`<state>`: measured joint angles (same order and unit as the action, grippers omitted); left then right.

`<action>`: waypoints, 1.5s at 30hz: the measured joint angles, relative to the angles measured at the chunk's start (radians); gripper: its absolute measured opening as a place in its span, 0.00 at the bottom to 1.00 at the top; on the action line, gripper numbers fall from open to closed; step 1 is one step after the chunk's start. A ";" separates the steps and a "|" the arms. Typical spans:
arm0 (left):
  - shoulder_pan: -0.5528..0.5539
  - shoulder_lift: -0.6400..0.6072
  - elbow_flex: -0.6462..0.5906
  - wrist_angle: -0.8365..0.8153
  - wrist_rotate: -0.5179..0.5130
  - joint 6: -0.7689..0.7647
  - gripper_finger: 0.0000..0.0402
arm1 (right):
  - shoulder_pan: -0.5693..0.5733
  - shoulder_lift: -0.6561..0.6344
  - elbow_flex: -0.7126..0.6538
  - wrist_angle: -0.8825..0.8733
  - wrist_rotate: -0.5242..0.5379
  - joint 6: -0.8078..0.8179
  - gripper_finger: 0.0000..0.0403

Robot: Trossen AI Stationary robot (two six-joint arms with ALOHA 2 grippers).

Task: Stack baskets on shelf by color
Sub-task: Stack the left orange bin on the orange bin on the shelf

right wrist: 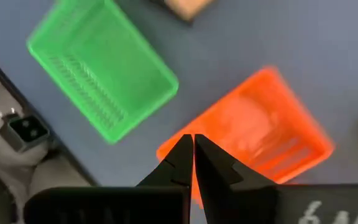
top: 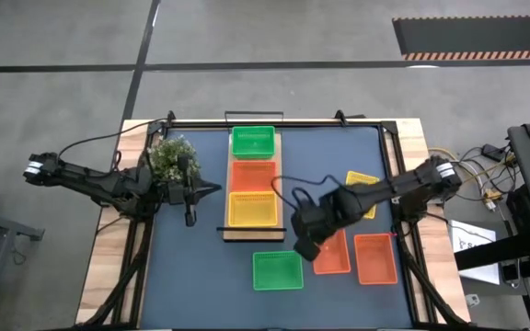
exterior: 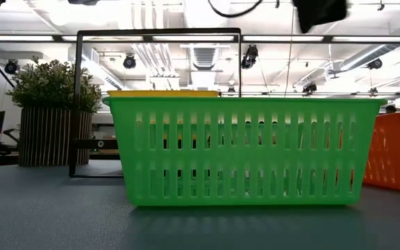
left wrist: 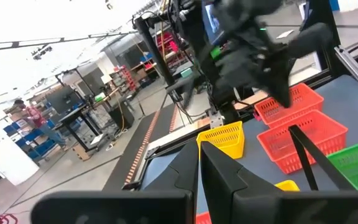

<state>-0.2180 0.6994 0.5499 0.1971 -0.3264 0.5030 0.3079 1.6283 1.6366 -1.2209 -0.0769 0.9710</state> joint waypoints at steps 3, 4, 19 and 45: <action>0.000 0.004 0.000 0.000 0.000 -0.021 0.00 | 0.050 0.019 -0.018 0.001 -0.037 0.103 0.02; 0.000 0.006 0.000 -0.001 0.000 -0.024 0.00 | 0.064 0.026 -0.020 0.000 -0.036 0.145 0.02; 0.000 0.010 0.005 0.005 0.000 0.025 0.00 | 0.146 0.126 -0.022 0.023 -0.039 0.502 0.28; 0.000 0.024 0.007 0.012 0.000 0.036 0.00 | 0.148 0.362 -0.024 0.033 0.060 0.448 0.27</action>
<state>-0.2183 0.7235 0.5571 0.2092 -0.3264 0.5388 0.4557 1.9907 1.6131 -1.1876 -0.0166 1.4192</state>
